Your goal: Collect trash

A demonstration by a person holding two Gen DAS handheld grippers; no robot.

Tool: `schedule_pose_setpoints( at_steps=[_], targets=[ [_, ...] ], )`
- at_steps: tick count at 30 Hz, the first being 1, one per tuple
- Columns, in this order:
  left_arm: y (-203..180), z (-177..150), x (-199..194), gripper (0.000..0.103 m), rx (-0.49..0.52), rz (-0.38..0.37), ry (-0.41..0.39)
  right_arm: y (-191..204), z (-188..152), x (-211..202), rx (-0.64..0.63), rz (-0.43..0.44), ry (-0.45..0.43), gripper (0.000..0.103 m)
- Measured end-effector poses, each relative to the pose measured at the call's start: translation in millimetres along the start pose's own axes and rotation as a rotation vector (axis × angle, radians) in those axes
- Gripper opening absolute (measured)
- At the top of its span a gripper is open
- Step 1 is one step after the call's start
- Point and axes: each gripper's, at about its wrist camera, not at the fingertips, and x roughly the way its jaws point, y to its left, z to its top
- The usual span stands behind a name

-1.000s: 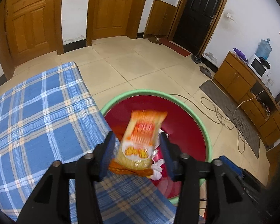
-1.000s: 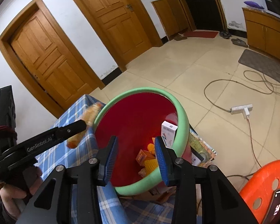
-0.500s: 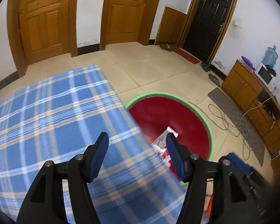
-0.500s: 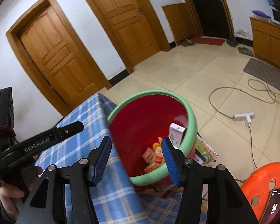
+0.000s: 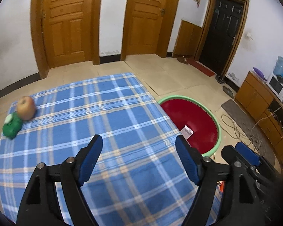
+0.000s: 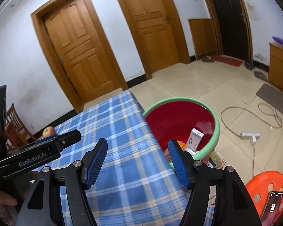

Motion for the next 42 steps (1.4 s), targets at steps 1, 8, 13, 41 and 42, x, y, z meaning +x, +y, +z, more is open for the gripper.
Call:
schedule_pose_setpoints(
  at_steps=[1, 8, 13, 41, 42],
  targets=[
    [4, -3, -7, 0.079, -0.009, 0.008, -0.006, 4, -1, -2, -0.005, 0.002, -0.006, 0.068],
    [29, -19, -46, 0.080, -0.065, 0.076, -0.051, 30, -6, -22, -0.047, -0.001, -0.040, 0.072],
    [41, -29, -68, 0.086, -0.095, 0.115, -0.080, 45, -10, -36, -0.072, -0.001, -0.071, 0.077],
    [65, -54, -88, 0.087, -0.167, 0.197, -0.123, 64, -26, -37, -0.123, -0.024, -0.057, 0.080],
    [65, -54, -87, 0.086, -0.168, 0.198, -0.123, 64, -26, -37, -0.122, -0.025, -0.056, 0.080]
  ],
)
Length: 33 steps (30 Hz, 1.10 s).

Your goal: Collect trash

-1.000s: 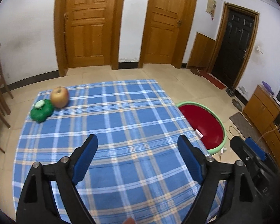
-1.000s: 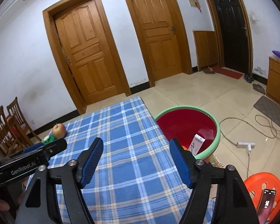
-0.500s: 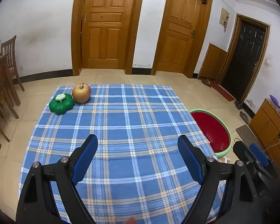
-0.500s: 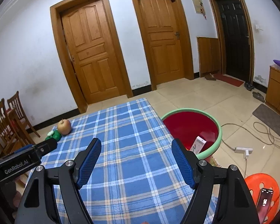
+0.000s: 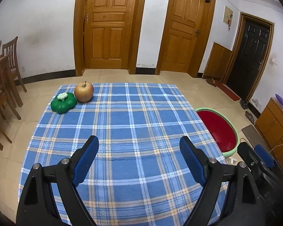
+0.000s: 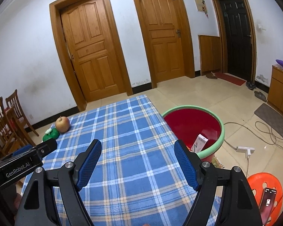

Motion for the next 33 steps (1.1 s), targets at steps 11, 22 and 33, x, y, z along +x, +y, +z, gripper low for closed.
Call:
schedule_pose_setpoints(
  at_steps=[11, 22, 33],
  targets=[
    [-1.1, -1.8, -2.3, 0.086, 0.017, 0.024, -0.023, -2.0, -1.4, 0.7, 0.006, -0.002, 0.006, 0.080],
    [-3.6, -2.0, -2.0, 0.086, 0.019, 0.011, -0.020, -6.5, -3.8, 0.6, 0.016, -0.009, 0.012, 0.080],
    [-3.8, -1.8, -2.2, 0.086, 0.020, 0.013, -0.020, -7.6, -3.9, 0.4, 0.016, -0.011, 0.011, 0.080]
  ],
)
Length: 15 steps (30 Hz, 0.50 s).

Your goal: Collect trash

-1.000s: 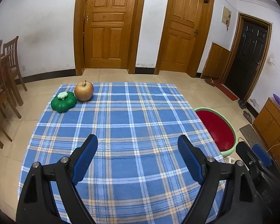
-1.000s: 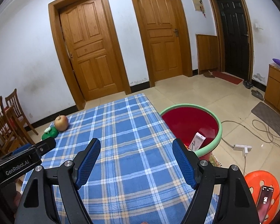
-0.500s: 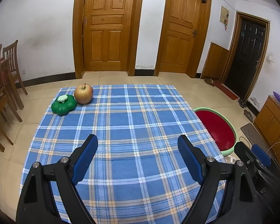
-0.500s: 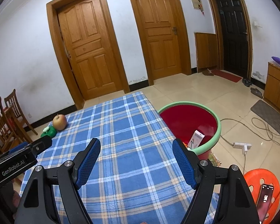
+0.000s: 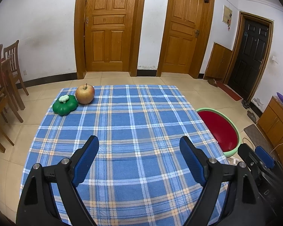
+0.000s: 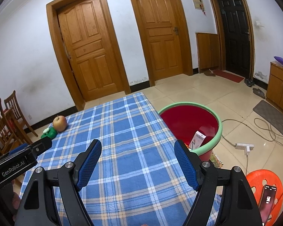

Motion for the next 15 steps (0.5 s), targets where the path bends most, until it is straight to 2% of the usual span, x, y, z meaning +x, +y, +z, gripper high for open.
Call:
schedule_pose_setpoints(
  at_steps=[15],
  targets=[
    [1.7, -2.5, -0.3, 0.086, -0.006, 0.004, 0.002, -1.9, -1.8, -0.3, 0.007, 0.003, 0.007, 0.080]
  ],
)
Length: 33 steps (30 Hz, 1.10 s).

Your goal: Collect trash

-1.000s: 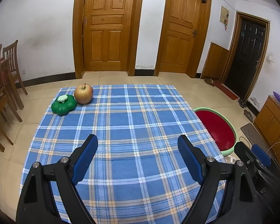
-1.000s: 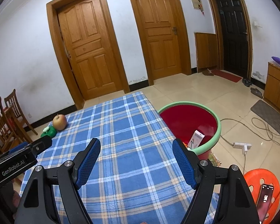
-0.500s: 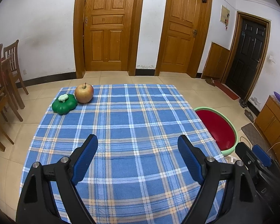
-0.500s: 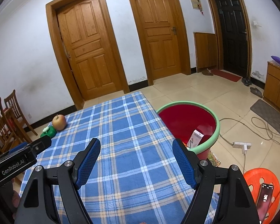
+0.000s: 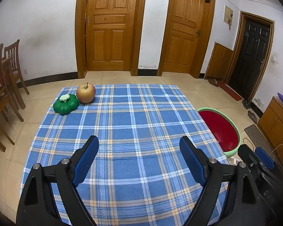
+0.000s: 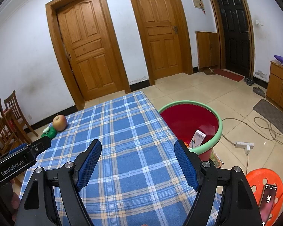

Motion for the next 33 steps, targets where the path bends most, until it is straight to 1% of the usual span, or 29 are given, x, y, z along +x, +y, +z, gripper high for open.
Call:
schedule_pose_setpoints(
  at_steps=[33],
  targets=[
    [-0.7, -2.6, -1.4, 0.086, -0.004, 0.003, 0.001, -0.2, -1.0, 0.7, 0.003, 0.002, 0.003, 0.080]
  ],
)
